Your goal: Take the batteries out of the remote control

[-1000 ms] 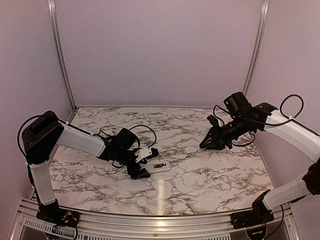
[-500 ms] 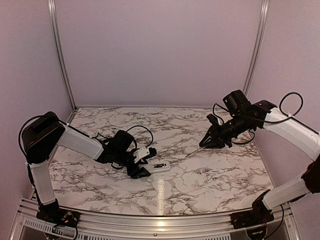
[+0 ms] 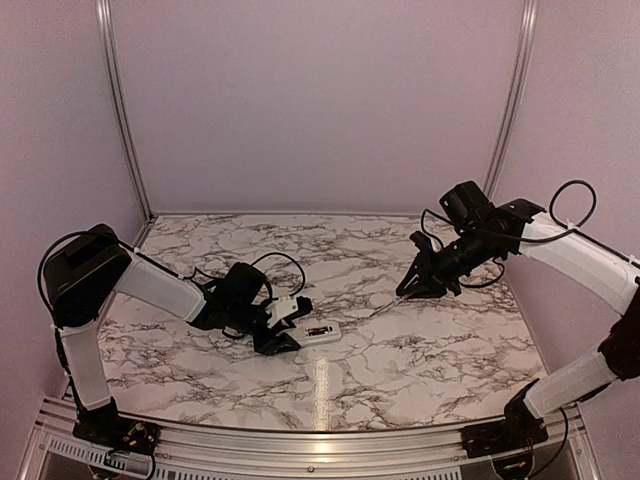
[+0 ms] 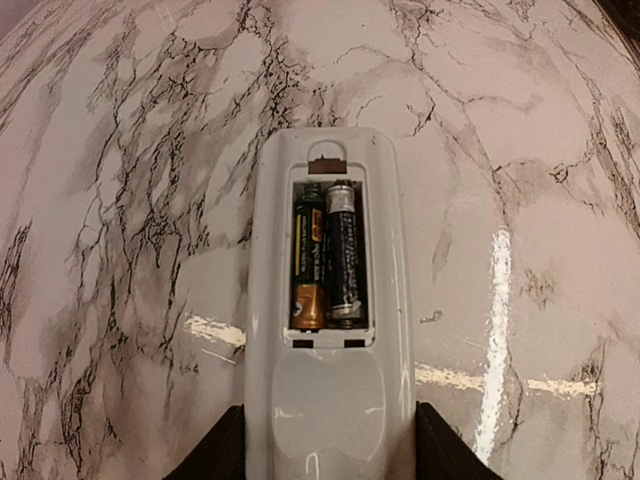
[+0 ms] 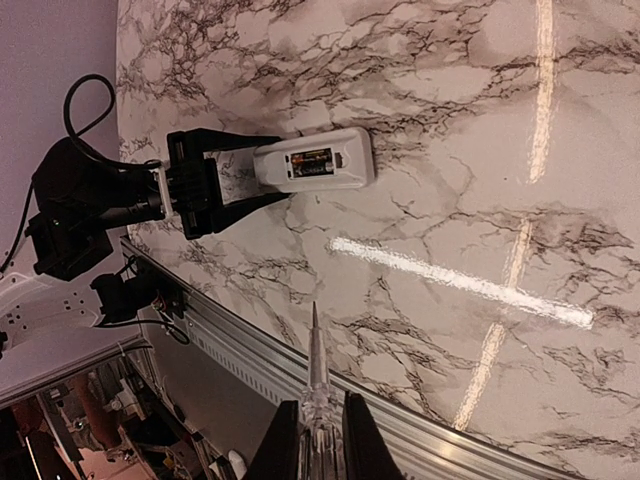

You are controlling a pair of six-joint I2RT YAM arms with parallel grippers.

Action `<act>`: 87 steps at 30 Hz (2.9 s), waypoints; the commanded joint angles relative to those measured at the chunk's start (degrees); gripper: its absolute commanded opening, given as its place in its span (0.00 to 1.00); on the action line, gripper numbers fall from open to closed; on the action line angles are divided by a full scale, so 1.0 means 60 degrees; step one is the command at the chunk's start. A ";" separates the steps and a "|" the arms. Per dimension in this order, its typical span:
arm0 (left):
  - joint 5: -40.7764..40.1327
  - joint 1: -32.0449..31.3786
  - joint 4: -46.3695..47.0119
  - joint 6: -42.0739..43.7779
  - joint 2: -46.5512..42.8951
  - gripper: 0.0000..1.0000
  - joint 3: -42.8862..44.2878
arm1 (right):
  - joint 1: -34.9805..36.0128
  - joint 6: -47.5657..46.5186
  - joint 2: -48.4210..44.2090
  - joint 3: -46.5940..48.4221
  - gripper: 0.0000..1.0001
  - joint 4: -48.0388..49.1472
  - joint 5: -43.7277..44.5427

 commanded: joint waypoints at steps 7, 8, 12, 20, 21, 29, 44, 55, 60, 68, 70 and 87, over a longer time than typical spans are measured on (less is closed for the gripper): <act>-0.0119 -0.0144 -0.1309 -0.0583 -0.0340 0.00 0.0580 | 0.0072 -0.0148 -0.0093 0.0351 0.00 0.0131 0.0288; -0.0152 -0.0144 -0.1361 -0.0772 -0.0409 0.00 0.0622 | 0.0072 -0.0175 -0.0114 0.0352 0.00 0.0152 0.0295; -0.0729 -0.0144 -0.1826 -0.1564 -0.0510 0.00 0.1107 | 0.0072 -0.0224 -0.0227 0.0234 0.00 0.0363 0.0263; -0.1619 -0.0118 -0.1580 -0.2227 -0.1282 0.00 0.1273 | 0.0072 -0.0340 -0.0328 0.0087 0.00 0.0772 0.0216; -0.1612 -0.0104 -0.1717 -0.2348 -0.1310 0.00 0.1421 | 0.0075 -0.0349 -0.0339 0.0085 0.00 0.0811 0.0213; -0.1130 -0.0042 -0.3098 -0.2567 -0.1273 0.00 0.2363 | 0.0079 -0.0531 -0.0525 0.0102 0.00 0.0911 0.0320; -0.0976 -0.0363 -0.3159 -0.3878 -0.1350 0.00 0.2393 | 0.0071 -0.0688 -0.1234 -0.0239 0.00 0.0821 0.0696; -0.1429 -0.0785 -0.2544 -0.3971 -0.1736 0.00 0.1774 | 0.0073 -0.0678 -0.1489 -0.0379 0.00 0.0867 0.0624; -0.1875 -0.1296 -0.2403 -0.3778 -0.1929 0.00 0.1562 | 0.0066 -0.0655 -0.1634 -0.0527 0.00 0.0920 0.0561; -0.1309 -0.1617 -0.2057 -0.4066 -0.2056 0.00 0.1397 | 0.0092 -0.0611 -0.1706 -0.0730 0.00 0.1152 0.0336; -0.1385 -0.1762 -0.1998 -0.4021 -0.2091 0.00 0.1384 | 0.0186 -0.0676 -0.1656 -0.0703 0.00 0.1187 0.0294; -0.3334 -0.2642 -0.2492 -0.1683 -0.2184 0.00 0.1926 | 0.1008 -0.1405 -0.0686 0.0090 0.00 0.0652 0.0597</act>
